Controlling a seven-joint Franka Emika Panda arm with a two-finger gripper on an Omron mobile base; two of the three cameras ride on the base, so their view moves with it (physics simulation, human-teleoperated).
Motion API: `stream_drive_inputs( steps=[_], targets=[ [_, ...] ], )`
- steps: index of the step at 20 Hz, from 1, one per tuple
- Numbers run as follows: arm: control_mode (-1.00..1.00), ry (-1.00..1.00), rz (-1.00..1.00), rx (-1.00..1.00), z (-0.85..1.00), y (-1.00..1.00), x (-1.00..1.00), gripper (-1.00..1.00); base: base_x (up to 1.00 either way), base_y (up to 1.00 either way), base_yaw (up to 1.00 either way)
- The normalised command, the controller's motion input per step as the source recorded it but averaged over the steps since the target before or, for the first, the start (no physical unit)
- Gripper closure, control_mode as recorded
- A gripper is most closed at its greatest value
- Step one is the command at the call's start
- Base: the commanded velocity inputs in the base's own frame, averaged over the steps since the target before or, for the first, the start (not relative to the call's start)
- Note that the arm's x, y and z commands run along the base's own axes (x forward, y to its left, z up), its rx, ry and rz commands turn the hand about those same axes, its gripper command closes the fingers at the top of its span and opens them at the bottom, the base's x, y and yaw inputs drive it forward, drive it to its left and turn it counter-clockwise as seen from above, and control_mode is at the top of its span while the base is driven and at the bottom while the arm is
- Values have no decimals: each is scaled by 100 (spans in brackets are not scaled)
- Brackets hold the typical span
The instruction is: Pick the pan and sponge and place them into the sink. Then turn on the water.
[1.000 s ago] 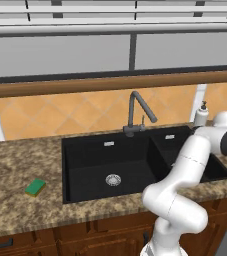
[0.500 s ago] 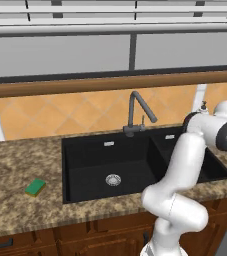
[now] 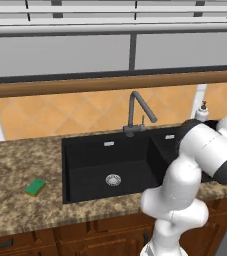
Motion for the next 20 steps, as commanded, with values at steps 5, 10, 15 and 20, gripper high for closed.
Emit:
stream_drive_inputs(
  steps=[5,10,15,20],
  targets=[
    [-100,0,34,-18,35,93,0,100,0,0,0],
    [-100,1,38,-16,12,97,0,100,0,0,0],
    [-100,3,34,-5,5,93,9,100,0,0,0],
    [-100,6,29,0,3,87,35,100,0,0,0]
  ],
)
